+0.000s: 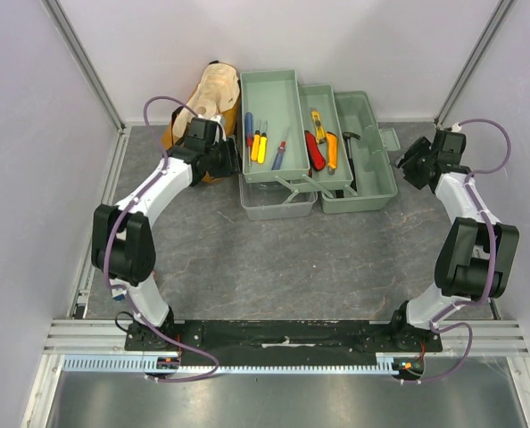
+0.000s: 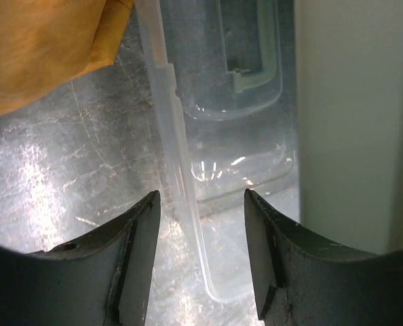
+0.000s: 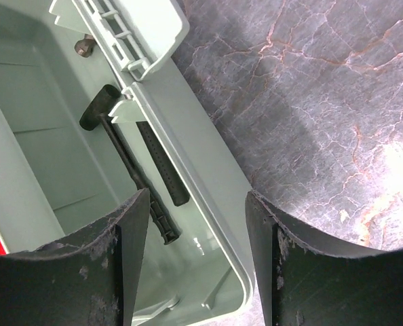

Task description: Pack the tool kit

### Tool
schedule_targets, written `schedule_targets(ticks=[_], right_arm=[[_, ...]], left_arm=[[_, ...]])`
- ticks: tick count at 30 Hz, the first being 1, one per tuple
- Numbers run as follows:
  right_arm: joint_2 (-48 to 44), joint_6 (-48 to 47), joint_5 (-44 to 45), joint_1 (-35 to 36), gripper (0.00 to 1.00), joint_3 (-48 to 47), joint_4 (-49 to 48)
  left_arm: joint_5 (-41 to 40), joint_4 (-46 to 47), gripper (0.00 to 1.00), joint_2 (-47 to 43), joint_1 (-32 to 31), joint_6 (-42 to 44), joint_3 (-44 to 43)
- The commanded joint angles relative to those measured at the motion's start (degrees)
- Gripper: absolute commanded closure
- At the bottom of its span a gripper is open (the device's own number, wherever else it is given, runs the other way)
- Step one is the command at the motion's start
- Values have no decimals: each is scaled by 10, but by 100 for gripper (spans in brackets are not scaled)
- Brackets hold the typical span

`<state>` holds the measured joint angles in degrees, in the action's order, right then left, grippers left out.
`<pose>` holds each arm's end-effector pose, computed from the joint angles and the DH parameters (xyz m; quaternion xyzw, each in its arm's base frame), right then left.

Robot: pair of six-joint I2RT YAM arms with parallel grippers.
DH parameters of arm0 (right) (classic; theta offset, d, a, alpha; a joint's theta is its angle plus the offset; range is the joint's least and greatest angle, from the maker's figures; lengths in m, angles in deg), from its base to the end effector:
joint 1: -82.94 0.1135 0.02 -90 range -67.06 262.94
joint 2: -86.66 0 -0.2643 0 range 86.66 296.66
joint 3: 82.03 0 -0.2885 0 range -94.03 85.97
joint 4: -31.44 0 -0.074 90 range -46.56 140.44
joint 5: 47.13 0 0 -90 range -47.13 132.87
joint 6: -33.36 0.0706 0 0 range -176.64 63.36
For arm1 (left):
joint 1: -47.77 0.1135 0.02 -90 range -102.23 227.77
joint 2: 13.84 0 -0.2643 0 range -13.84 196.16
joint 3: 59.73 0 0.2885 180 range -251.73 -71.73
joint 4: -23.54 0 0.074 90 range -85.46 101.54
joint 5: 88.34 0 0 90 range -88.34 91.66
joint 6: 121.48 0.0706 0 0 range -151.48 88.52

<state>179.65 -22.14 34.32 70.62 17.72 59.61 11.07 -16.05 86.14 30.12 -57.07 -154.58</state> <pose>0.4163 -0.0802 0.2196 0.3320 0.8447 0.1462 0.3935 0.4303 -0.1490 0.2469 -0.0322 0.9198 -0.2117 0.3288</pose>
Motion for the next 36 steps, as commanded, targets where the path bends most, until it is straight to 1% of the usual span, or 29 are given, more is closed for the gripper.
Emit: schedule_targets(ticks=[1,5,7,9,11,13,16,18,21,25,34,36], right_arm=[[-8,14,-26,-17,35,7,-25],[-12,21,-27,-29,35,20,-28],[-14,25,-26,-35,35,28,-30],[-18,32,-23,-39,36,38,-37],[-21,39,-14,-41,37,46,-36],[-28,48,-2,-44,38,51,-33],[-43,53,20,-45,39,59,-32],[-51,54,39,-46,39,60,-29],[-59,55,71,-46,39,62,-19],[-46,55,100,-47,39,62,-2],[-30,66,87,-48,40,102,10],[-26,67,60,-48,41,111,5]], left_arm=[[-19,56,41,46,-2,12,-12],[-26,54,45,79,-2,22,-36],[-25,55,50,87,-2,26,-39],[-24,56,57,93,-2,31,-42],[-18,55,67,97,-2,40,-47],[3,47,77,102,-2,66,-63],[7,12,98,115,-2,88,-104],[1,-6,98,116,-2,94,-127],[-18,-12,98,101,-2,98,-137],[-44,-23,98,72,-2,117,-158],[-53,-40,98,26,-4,148,-203],[-54,-42,98,21,-5,155,-211]])
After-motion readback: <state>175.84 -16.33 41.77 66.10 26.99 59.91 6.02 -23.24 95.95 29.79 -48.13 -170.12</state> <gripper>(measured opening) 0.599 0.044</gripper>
